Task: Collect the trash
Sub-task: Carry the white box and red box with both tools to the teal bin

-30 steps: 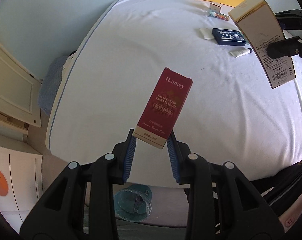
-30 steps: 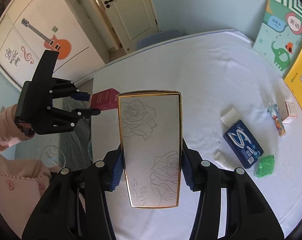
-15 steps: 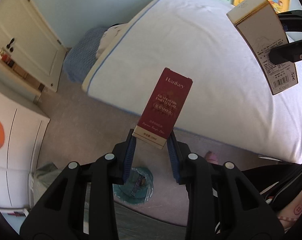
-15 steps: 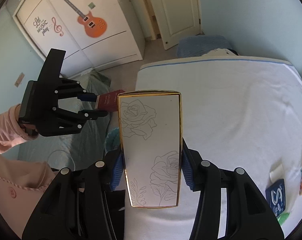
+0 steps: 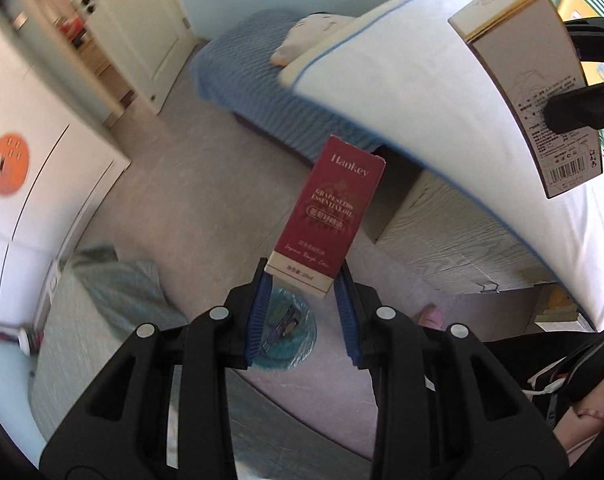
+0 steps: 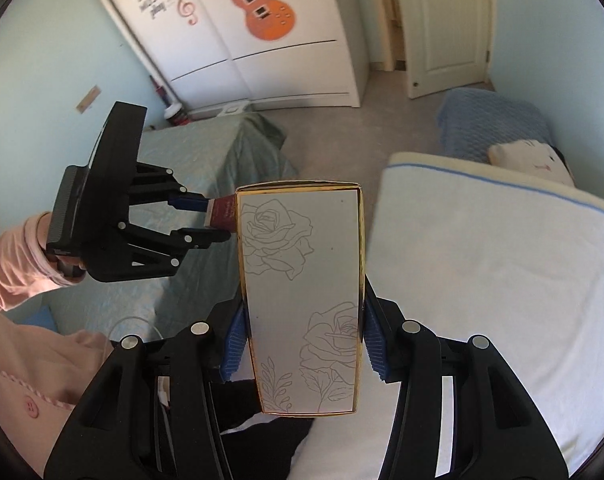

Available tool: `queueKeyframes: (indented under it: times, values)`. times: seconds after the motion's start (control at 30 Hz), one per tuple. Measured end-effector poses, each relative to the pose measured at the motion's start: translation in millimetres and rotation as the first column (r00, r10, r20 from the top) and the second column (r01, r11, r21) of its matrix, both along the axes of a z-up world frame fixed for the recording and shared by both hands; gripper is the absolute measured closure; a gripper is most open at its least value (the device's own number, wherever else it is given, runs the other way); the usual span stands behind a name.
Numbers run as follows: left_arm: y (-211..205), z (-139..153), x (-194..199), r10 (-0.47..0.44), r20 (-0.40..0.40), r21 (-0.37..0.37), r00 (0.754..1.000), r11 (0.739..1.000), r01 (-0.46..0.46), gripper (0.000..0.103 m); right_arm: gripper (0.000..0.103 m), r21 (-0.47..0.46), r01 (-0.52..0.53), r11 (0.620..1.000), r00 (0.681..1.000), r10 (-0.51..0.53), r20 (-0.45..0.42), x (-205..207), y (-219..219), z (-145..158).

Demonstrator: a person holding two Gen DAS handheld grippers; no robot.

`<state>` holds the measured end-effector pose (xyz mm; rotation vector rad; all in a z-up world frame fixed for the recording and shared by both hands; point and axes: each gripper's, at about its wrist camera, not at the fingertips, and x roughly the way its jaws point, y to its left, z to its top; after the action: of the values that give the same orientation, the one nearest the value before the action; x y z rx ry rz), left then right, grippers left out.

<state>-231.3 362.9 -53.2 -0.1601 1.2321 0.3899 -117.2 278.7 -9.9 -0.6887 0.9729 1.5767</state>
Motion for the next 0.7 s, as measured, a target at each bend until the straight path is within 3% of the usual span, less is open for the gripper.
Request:
queueKeyframes:
  times: [0.3, 0.7]
  values:
    - [29.3, -12.8, -45.4, 0.154, -0.017, -0.025, 0.988, 0.988, -0.154, 0.073, 0.053, -0.024, -0.15, 0.988, 0.989, 0.15, -0.014, -40.7, 60.4, -11.1]
    - [53.6, -35.3, -98.4, 0.315, -0.046, -0.056, 0.948, 0.947, -0.317, 0.073, 0.053, -0.047, -0.302, 0.952, 0.953, 0.3, -0.048, -97.2, 112.4, -31.4]
